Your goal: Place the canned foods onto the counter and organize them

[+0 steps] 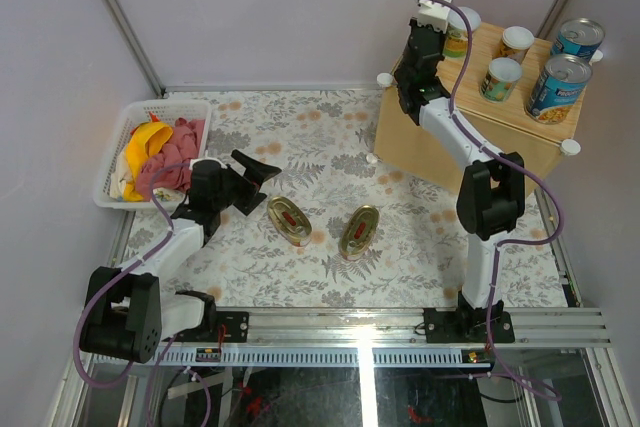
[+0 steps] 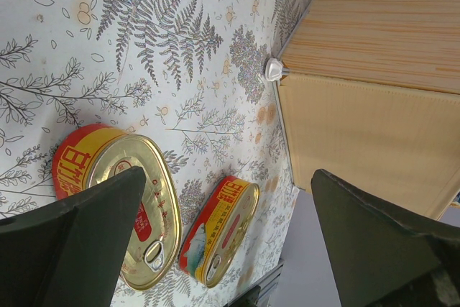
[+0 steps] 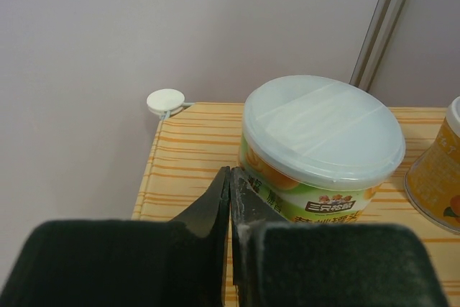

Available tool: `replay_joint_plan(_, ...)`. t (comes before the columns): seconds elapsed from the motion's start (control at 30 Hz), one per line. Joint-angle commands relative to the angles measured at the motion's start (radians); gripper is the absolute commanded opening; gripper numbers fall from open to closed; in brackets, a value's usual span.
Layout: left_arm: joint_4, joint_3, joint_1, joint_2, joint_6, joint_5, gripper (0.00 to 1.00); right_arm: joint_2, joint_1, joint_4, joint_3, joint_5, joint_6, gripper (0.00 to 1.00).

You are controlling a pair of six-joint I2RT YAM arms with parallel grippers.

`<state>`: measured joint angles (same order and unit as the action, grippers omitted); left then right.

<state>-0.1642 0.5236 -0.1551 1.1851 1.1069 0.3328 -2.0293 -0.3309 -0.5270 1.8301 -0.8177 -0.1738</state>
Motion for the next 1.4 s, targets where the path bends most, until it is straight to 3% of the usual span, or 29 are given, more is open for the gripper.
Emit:
replay_joint_plan(0.0, -0.061, 0.0, 0.007, 0.002, 0.005, 0.005, 1.0, 0.006, 0.011, -0.038, 0.054, -0.002, -0.01, 0.01)
replay_joint_plan(0.17, -0.049, 0.002, 0.006, 0.0, 0.003, 0.008, 1.0, 0.022, 0.005, -0.019, 0.066, 0.168, -0.005, 0.2)
replay_joint_plan(0.4, 0.103, 0.052, 0.006, -0.035, -0.03, -0.04, 1.0, 0.053, -0.05, 0.115, 0.127, 0.328, 0.011, 0.48)
replay_joint_plan(0.67, 0.201, 0.067, 0.006, -0.089, -0.02, -0.088, 1.0, 0.176, -0.18, 0.251, 0.097, 0.399, 0.037, 0.68)
replay_joint_plan(1.0, 0.201, 0.075, -0.01, -0.102, -0.044, -0.132, 1.0, 0.431, -0.366, 0.511, -0.153, 0.424, 0.189, 0.82)
replay_joint_plan(1.37, 0.202, 0.138, -0.133, -0.131, -0.241, -0.194, 1.0, 0.669, -0.485, 0.818, -0.547, 0.376, 0.546, 0.8)
